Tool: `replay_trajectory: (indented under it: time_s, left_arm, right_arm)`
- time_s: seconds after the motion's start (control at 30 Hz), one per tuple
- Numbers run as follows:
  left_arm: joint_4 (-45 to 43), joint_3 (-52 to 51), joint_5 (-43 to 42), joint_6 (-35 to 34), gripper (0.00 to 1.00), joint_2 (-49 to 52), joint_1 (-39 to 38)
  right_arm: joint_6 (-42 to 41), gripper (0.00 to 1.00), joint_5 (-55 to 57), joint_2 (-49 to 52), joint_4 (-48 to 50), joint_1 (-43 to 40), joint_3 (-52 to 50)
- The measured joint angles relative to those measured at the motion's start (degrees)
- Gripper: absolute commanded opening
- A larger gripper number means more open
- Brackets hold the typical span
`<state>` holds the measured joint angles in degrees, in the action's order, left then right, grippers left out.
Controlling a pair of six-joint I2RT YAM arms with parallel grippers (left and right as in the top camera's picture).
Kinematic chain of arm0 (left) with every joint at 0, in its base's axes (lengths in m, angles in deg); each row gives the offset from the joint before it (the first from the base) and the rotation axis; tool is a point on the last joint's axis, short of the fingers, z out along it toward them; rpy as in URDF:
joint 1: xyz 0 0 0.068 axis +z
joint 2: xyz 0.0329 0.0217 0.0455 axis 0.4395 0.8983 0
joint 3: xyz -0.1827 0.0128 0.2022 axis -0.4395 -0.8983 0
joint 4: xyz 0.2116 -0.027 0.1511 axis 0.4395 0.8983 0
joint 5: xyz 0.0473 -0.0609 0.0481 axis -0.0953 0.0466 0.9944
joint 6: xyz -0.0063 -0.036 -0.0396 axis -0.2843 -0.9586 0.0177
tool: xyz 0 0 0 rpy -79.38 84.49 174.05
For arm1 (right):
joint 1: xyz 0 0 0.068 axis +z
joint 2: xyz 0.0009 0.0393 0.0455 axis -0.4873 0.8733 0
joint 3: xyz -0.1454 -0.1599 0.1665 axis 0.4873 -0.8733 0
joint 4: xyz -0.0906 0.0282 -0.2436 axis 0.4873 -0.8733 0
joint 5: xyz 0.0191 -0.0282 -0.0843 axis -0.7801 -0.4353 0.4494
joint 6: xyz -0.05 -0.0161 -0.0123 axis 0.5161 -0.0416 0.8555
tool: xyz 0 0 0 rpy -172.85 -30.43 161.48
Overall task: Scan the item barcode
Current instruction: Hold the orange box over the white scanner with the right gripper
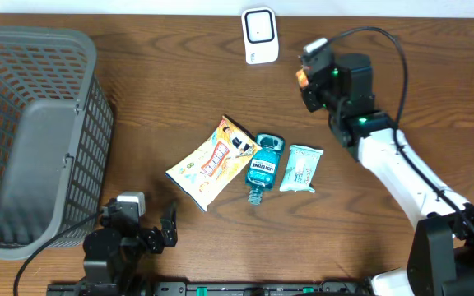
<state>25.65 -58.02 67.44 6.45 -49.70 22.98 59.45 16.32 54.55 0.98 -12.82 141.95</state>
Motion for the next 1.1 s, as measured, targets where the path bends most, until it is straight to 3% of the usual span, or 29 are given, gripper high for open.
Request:
replay_trajectory:
  time_s: [0.3,0.47,0.77,0.9,1.1]
  left_arm:
    - [6.4,0.0,0.02,-0.15,0.99,0.0,0.0]
    - [6.45,0.02,0.0,-0.22,0.99,0.0,0.0]
    - [6.47,0.02,0.02,-0.39,0.99,0.0,0.0]
    - [6.47,0.02,0.02,-0.39,0.99,0.0,0.0]
    - [6.47,0.02,0.02,-0.42,0.99,0.0,0.0]
  right_arm:
    - [7.43,0.01,9.66,8.52,7.02,4.15,3.89]
    - [8.31,0.01,11.28,20.37,1.84,4.26,17.2]
    - [8.63,0.01,13.4,41.31,-11.04,5.84,50.42]
    - [11.37,0.01,16.13,47.63,-10.45,6.99,59.12]
    - [19.06,0.01,24.7,55.47,-4.42,9.64,64.04]
